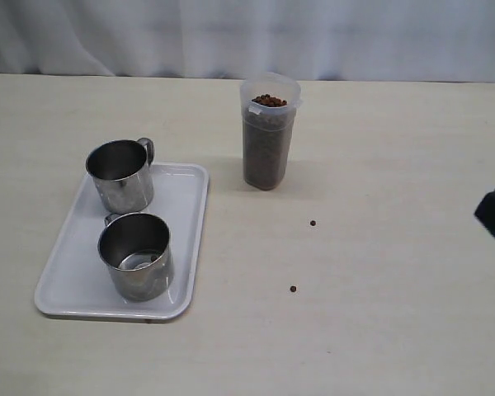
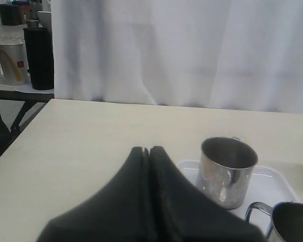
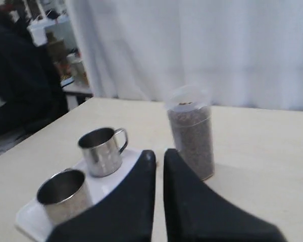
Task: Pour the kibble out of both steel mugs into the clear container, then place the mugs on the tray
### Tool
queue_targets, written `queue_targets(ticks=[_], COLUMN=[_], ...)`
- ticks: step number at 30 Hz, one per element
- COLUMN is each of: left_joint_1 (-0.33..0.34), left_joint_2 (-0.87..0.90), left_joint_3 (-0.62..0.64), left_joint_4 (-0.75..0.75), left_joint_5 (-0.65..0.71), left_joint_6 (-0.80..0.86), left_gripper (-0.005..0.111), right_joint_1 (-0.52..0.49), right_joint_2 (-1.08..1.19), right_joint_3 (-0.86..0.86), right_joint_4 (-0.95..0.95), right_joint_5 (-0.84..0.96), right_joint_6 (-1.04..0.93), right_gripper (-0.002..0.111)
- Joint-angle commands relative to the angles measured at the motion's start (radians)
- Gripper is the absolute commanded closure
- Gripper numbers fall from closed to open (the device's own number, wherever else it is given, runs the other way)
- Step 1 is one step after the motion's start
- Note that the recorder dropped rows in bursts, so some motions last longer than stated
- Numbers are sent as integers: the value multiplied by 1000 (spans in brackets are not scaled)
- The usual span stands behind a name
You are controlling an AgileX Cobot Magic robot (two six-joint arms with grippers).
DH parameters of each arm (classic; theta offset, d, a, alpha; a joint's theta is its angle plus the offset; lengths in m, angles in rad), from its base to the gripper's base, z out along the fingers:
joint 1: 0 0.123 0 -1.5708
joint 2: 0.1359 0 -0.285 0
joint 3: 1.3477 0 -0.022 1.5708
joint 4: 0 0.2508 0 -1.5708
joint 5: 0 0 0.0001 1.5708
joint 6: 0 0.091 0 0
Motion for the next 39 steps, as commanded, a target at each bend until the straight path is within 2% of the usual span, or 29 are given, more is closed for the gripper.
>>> queue_targets(ticks=[1, 5, 7, 13, 15, 16, 17, 18, 20, 21, 23, 26, 29, 31, 35, 39], left_joint_1=[1, 1, 1, 1, 1, 1, 1, 1, 1, 1, 1, 1, 1, 1, 1, 1], left_joint_2=[-3, -3, -3, -3, -3, -3, -3, -3, -3, -3, -3, -3, -3, -3, -3, -3], left_joint_3=[3, 3, 3, 3, 3, 3, 3, 3, 3, 3, 3, 3, 3, 3, 3, 3], left_joint_4=[1, -1, -1, -1, -1, -1, -1, -1, -1, -1, -1, -1, -1, -1, -1, -1], left_joint_5=[-18, -9, -9, -9, -9, -9, -9, -9, -9, -9, -9, -9, -9, -9, -19, -19], left_joint_6=[-8, -8, -8, -8, -8, -8, -8, -8, -8, -8, -8, -8, -8, -8, -8, -8], left_gripper=[107, 107, 107, 107, 107, 107, 107, 107, 107, 107, 107, 107, 107, 107, 107, 107], right_joint_1=[-224, -419, -472, -496, -496, -496, -496, -500, -508, -508, -510, -548, -667, -695, -694, -694], right_joint_2=[-107, -241, -285, -307, -307, -307, -307, -307, -307, -307, -307, -307, -307, -307, -307, -307], right_joint_3=[59, 139, 160, 160, 160, 160, 160, 160, 160, 160, 160, 160, 160, 160, 160, 160], right_joint_4=[0, 0, 0, 2, 85, 236, 485, 992, 1259, 1368, 1464, 1403, 1383, 1383, 1383, 1373], right_joint_5=[-60, -137, -154, -154, -145, -114, -51, 113, 216, 248, 247, 248, 248, 220, 43, 43], right_joint_6=[17, 70, 112, 203, 180, 92, -83, -573, -1183, -1401, -1700, -1683, -1629, -1629, -1579, -1565], right_gripper=[104, 104, 104, 104, 104, 104, 104, 104, 104, 104, 104, 104, 104, 104, 104, 104])
